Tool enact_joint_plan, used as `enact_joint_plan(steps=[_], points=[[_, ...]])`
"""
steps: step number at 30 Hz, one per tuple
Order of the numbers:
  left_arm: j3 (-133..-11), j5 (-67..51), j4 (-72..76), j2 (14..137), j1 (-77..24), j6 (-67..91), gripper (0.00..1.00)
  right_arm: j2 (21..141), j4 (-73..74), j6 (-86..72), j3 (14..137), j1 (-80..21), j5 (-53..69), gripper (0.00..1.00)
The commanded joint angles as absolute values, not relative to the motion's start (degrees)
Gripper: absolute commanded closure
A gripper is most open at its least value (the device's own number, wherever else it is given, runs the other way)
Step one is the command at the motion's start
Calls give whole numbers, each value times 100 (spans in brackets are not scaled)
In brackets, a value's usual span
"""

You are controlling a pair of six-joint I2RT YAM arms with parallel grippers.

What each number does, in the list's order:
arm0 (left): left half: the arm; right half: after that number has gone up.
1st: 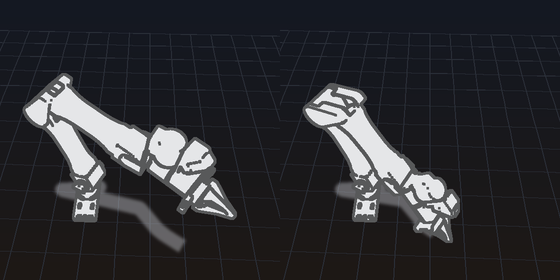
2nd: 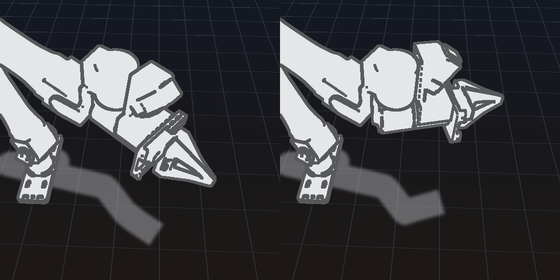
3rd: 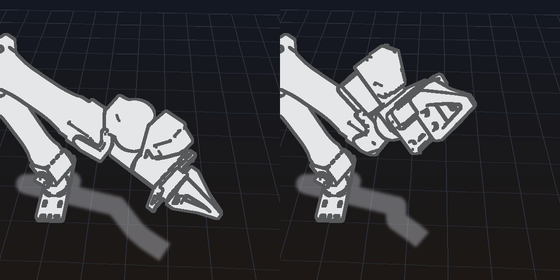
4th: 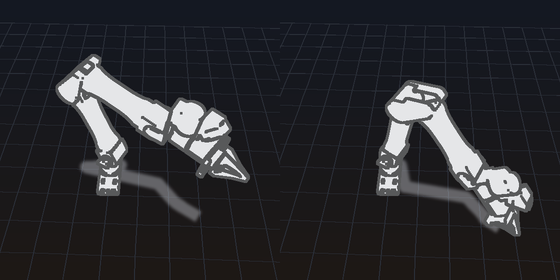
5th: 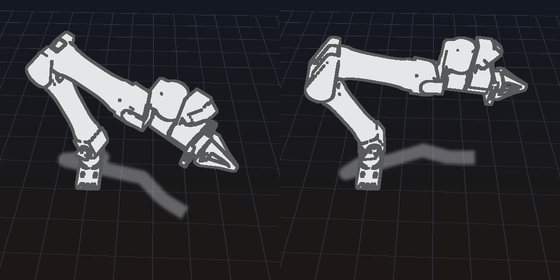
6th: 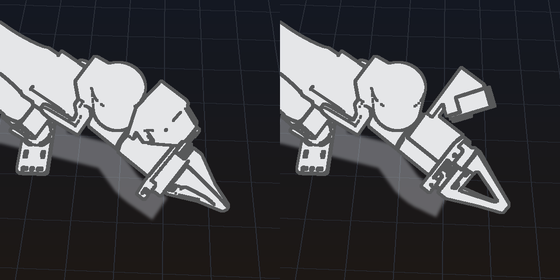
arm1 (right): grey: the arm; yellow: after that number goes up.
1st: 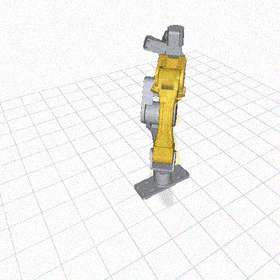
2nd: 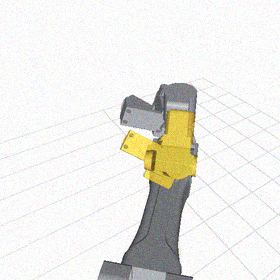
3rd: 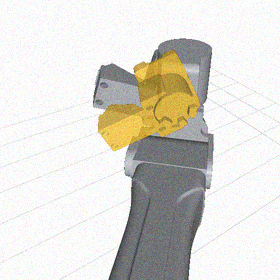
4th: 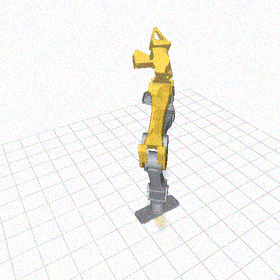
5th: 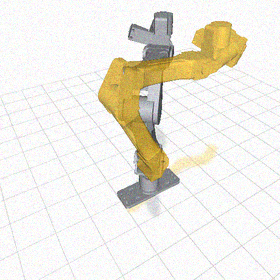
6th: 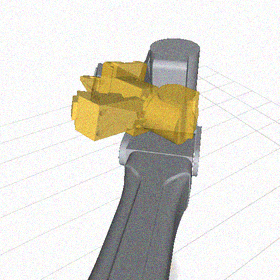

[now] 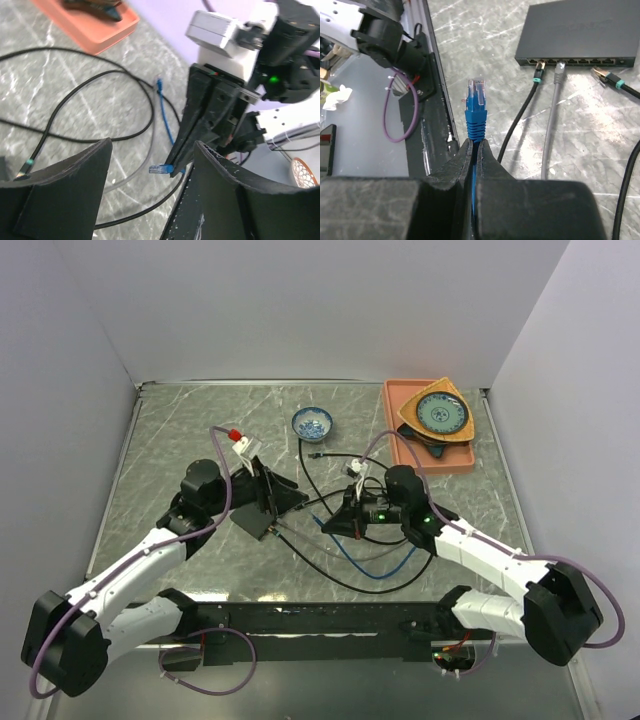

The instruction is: Insert the plug into the switch port

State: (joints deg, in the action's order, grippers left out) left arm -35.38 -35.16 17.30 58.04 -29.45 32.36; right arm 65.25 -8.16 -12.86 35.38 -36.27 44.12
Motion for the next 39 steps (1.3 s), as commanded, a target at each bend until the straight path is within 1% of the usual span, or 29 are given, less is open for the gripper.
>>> enact_joint_plan(steps=[1, 8, 21, 25, 30, 31, 33, 34, 35, 36, 37, 39], points=[[-3595, -3972, 2100, 5704, -2988, 3261, 29, 6170, -1143, -1362, 3551, -3568, 4570, 100], [-3621, -4113, 2092, 5862, -3102, 3199, 32, 5994, -1265, -1520, 3560, -3560, 4649, 100], [-3823, -4069, 1889, 6214, -3480, 3015, 41, 5783, -1362, -1661, 3428, -3559, 4517, 100], [-3867, -4008, 1899, 6258, -3568, 3050, 53, 5845, -1336, -1661, 3437, -3559, 4526, 100], [-3920, -3859, 1819, 6284, -3612, 3050, 58, 5889, -1310, -1635, 3428, -3551, 4518, 100], [-3920, -3850, 1854, 6267, -3621, 3067, 66, 5915, -1301, -1635, 3428, -3551, 4500, 100], [-3946, -3858, 1863, 6284, -3630, 3094, 78, 5933, -1275, -1626, 3436, -3559, 4448, 100], [-3964, -3876, 1846, 6302, -3630, 3076, 88, 5950, -1283, -1635, 3437, -3560, 4439, 100], [-3981, -3876, 1846, 6310, -3639, 3076, 94, 5950, -1275, -1626, 3445, -3551, 4395, 100], [-3981, -3876, 1846, 6319, -3647, 3067, 99, 5950, -1222, -1626, 3454, -3551, 4377, 95], [-3973, -3867, 1872, 6319, -3647, 3067, 99, 5933, -1213, -1626, 3472, -3559, 4368, 86], [-3938, -3876, 1890, 6319, -3656, 3059, 99, 5889, -1187, -1608, 3472, -3551, 4281, 79]])
